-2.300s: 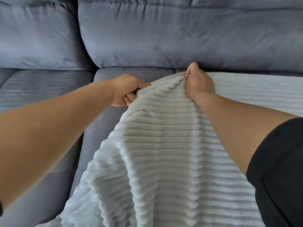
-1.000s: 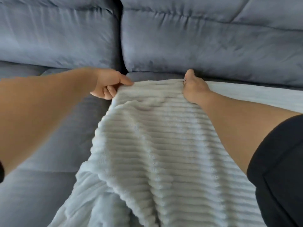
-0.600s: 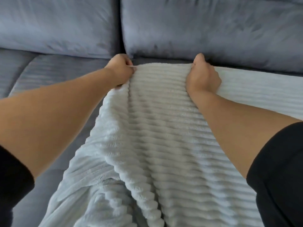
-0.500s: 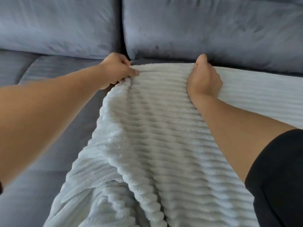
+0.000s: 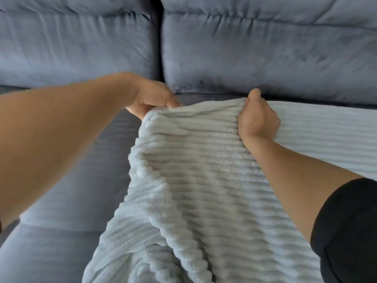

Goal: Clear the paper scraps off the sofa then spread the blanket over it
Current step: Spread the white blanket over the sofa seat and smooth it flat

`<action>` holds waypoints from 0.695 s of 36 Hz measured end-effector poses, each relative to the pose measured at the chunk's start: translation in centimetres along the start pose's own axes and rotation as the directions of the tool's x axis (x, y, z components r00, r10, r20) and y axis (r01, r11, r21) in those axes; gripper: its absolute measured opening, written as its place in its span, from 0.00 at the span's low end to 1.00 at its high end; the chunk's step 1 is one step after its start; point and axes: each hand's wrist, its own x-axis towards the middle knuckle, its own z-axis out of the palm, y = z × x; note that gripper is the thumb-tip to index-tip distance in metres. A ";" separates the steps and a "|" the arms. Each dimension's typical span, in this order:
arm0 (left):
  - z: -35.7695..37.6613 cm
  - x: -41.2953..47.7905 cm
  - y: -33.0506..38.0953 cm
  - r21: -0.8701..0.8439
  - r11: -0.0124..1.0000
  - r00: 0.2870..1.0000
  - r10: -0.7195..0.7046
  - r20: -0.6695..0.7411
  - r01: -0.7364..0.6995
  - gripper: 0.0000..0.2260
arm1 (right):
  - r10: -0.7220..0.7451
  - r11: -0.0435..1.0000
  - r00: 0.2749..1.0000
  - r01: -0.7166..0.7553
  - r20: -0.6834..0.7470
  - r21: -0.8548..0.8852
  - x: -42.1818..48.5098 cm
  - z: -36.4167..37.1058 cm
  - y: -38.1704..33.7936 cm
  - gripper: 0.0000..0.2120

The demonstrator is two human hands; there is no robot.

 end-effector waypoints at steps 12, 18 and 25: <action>-0.4 2.0 -1.6 0.092 0.989 0.826 0.151 -0.544 -0.119 0.06 | -0.025 1.000 1.000 0.025 0.017 -0.019 -0.1 0.3 0.1 0.04; 0.7 4.7 -2.3 0.078 0.983 0.716 0.173 -0.676 -0.164 0.08 | -0.002 1.000 1.000 0.002 0.023 0.011 0.3 0.4 0.3 0.05; 1.1 6.2 -1.9 -0.029 0.972 0.698 0.147 -0.701 -0.233 0.03 | 0.032 0.998 0.999 -0.033 0.029 0.054 0.6 0.7 0.8 0.08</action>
